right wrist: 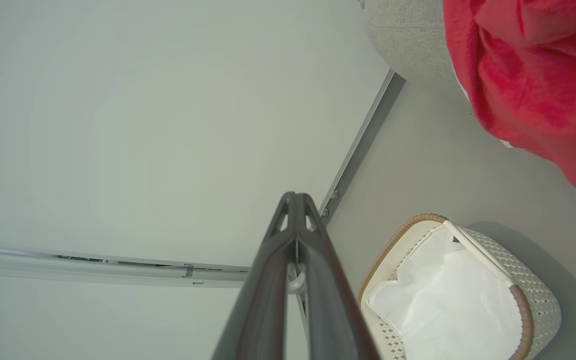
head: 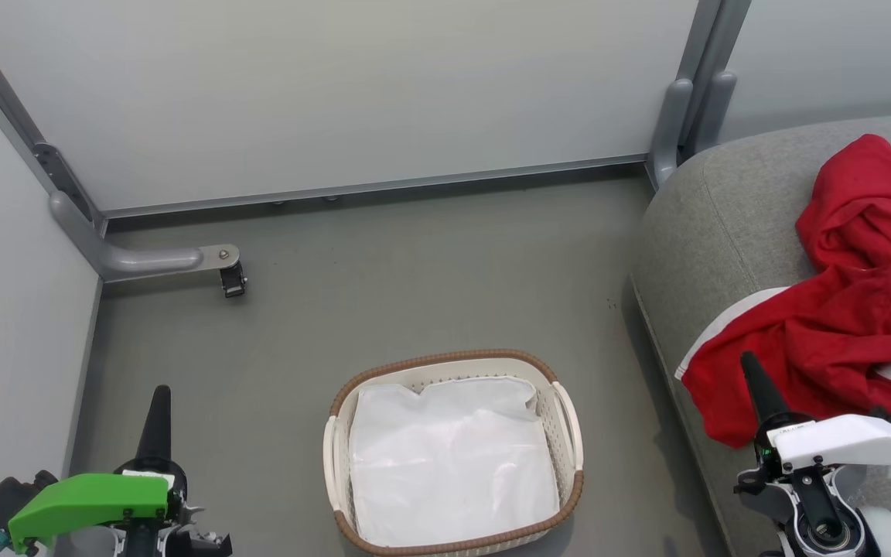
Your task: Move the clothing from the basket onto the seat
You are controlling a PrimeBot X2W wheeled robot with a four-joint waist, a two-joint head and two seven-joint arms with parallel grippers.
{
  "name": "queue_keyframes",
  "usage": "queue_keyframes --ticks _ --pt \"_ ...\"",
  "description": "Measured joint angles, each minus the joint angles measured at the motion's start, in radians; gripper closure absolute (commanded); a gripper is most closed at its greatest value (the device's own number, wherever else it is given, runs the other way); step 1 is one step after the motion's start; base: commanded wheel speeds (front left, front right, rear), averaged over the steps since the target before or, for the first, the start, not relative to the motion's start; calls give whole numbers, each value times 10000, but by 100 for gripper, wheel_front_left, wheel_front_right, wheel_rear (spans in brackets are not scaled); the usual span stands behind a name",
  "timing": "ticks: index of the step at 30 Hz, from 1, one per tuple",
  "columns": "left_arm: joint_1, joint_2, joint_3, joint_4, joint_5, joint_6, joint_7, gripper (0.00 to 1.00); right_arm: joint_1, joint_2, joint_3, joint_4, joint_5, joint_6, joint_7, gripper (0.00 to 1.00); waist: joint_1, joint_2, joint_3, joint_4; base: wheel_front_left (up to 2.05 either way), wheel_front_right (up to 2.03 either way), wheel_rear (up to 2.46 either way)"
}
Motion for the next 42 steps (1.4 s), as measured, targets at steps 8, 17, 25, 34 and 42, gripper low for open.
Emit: queue_keyframes --ticks 8,17,25,34,42 --pt "-85 -8 46 -69 -625 0 165 100 32 -4 -105 -81 696 -2 173 100 0 0 -50 -4 0 0 0" --pt "-115 -13 94 -134 -1281 0 366 100 88 -8 -213 -155 1419 -4 351 100 0 0 -104 -9 0 0 0" --pt "-197 -17 144 -196 -1835 0 506 100 126 -12 -305 -222 2036 -4 522 100 0 0 -153 -13 0 0 0" --pt "-223 -25 196 -265 -2410 0 671 100 154 -15 -403 -305 2669 -4 681 100 0 0 -208 -19 0 0 0" --pt "-298 -29 232 -313 -2786 0 767 100 172 -19 -462 -345 3087 -4 773 100 0 0 -243 -22 0 0 0"
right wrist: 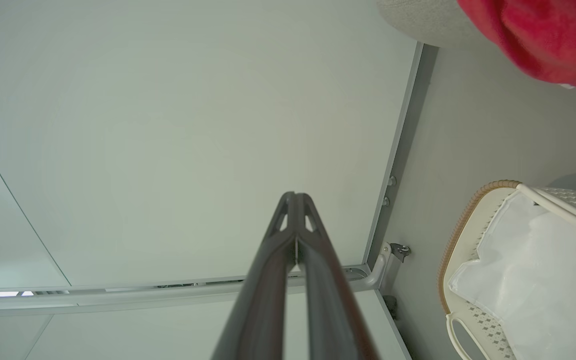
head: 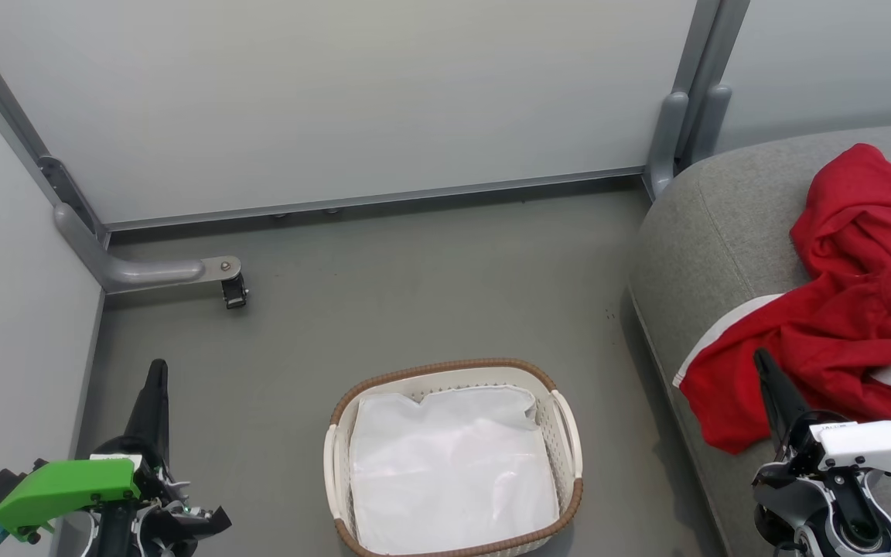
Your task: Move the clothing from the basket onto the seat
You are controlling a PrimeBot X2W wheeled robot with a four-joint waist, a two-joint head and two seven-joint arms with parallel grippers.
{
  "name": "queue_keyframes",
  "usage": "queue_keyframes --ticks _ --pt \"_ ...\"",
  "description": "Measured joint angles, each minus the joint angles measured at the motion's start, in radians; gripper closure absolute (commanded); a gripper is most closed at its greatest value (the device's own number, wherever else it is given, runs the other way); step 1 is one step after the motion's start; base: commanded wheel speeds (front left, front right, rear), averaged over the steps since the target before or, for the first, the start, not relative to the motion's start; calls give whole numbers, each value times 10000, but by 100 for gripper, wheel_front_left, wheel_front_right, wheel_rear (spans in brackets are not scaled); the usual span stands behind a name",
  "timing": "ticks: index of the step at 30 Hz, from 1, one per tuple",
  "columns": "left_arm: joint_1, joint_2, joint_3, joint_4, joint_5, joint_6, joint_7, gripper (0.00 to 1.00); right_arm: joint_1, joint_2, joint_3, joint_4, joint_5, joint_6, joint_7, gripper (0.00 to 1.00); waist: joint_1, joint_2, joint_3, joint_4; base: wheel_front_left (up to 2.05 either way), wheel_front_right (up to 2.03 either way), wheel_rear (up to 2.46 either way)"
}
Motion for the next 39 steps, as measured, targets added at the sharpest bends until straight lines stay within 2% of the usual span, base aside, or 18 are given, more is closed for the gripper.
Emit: queue_keyframes --ticks 39 --pt "-2 -2 0 0 -4 0 0 100 2 0 -2 -4 0 0 0 100 0 0 0 0 0 0 0"
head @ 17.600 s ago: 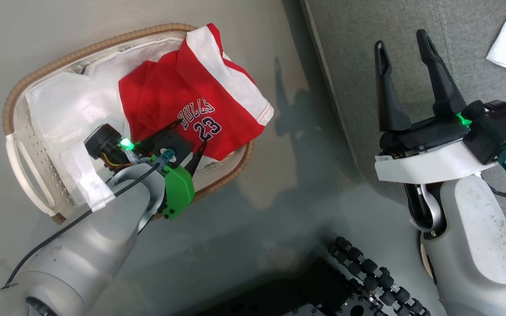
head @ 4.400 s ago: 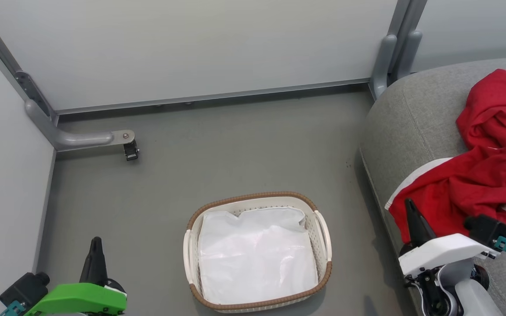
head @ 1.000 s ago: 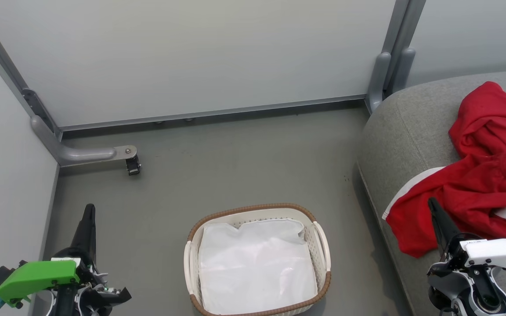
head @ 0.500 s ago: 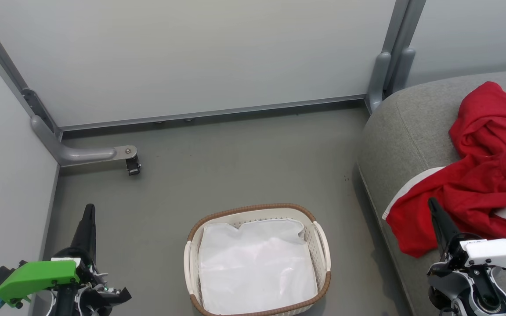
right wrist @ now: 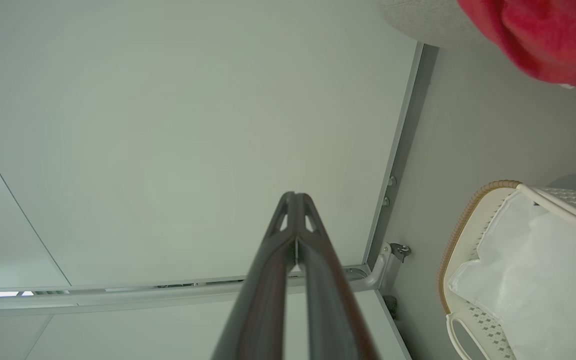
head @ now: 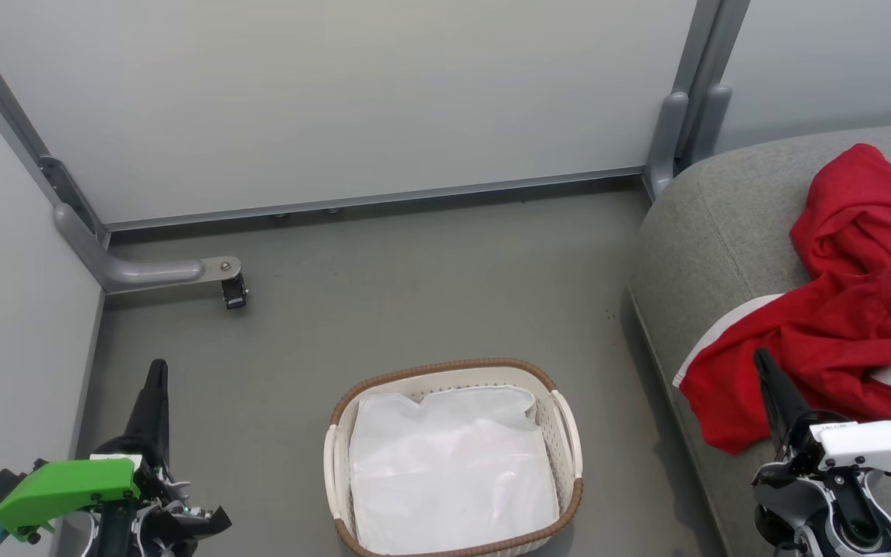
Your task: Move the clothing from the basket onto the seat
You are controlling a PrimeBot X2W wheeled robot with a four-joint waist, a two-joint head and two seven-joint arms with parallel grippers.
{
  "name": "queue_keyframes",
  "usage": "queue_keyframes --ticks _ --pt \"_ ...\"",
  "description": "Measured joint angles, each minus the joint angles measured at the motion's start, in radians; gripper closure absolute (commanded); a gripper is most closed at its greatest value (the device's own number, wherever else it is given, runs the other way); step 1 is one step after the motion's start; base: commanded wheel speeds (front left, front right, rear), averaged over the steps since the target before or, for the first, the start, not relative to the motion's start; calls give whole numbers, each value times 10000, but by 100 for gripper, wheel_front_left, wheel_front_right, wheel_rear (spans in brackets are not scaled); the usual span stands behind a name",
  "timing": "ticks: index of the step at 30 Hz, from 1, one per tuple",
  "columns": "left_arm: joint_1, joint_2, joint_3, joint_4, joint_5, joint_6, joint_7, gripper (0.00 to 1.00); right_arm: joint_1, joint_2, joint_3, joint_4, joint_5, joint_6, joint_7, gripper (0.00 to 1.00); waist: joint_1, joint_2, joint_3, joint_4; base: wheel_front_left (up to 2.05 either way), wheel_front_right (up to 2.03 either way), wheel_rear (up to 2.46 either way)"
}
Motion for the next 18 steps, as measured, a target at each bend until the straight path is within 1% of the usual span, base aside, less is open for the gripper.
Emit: queue_keyframes --ticks 18 --pt "0 -2 0 0 0 0 0 100 0 0 0 0 0 0 0 100 0 0 0 0 0 0 0"
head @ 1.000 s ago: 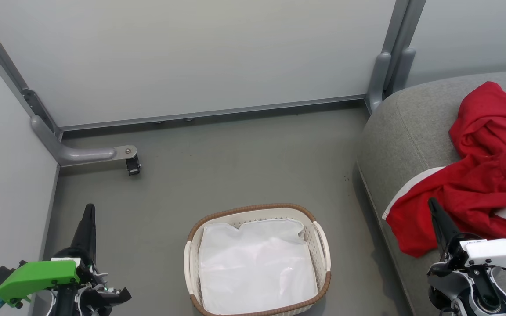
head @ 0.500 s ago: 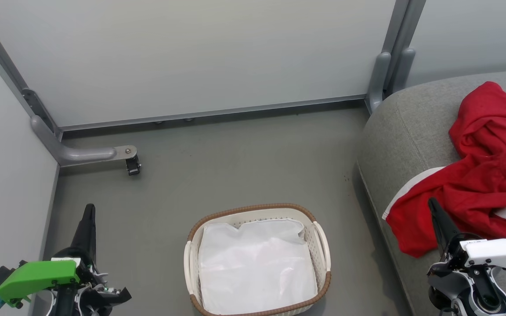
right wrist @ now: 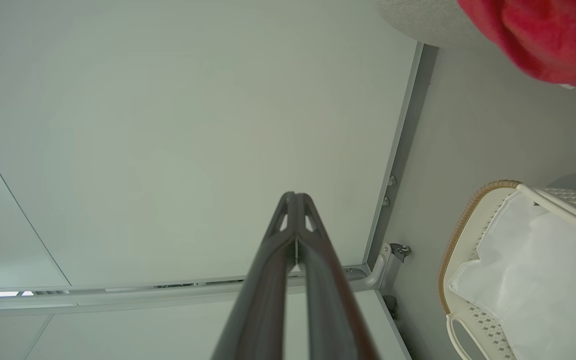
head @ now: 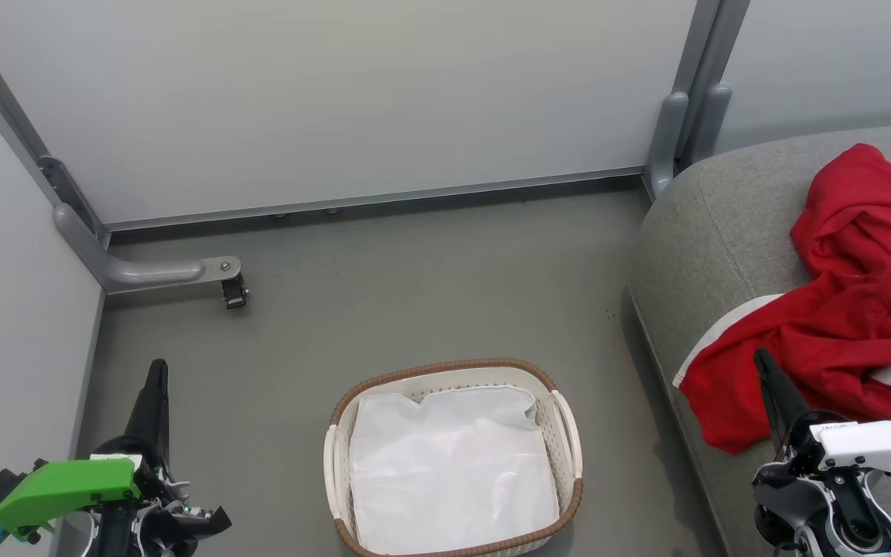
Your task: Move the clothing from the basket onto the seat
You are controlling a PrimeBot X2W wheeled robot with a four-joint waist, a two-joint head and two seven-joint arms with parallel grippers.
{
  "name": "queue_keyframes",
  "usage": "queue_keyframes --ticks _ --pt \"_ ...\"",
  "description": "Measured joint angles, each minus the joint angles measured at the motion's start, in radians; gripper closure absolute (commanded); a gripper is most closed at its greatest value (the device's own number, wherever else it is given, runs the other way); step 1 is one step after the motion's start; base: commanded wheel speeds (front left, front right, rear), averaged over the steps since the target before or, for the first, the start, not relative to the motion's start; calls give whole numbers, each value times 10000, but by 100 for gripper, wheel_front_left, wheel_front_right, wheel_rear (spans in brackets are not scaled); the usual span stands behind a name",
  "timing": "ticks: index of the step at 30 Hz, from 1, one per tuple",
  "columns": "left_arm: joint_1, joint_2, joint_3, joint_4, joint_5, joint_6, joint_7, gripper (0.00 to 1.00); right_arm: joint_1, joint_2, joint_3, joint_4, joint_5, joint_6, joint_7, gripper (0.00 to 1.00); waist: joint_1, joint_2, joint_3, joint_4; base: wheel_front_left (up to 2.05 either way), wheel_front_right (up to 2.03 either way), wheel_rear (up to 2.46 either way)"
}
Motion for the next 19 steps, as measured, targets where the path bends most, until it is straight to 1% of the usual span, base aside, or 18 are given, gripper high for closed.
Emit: queue_keyframes --ticks 19 --pt "0 0 0 0 0 0 0 100 0 0 0 -2 0 0 0 100 0 0 0 0 0 0 0"
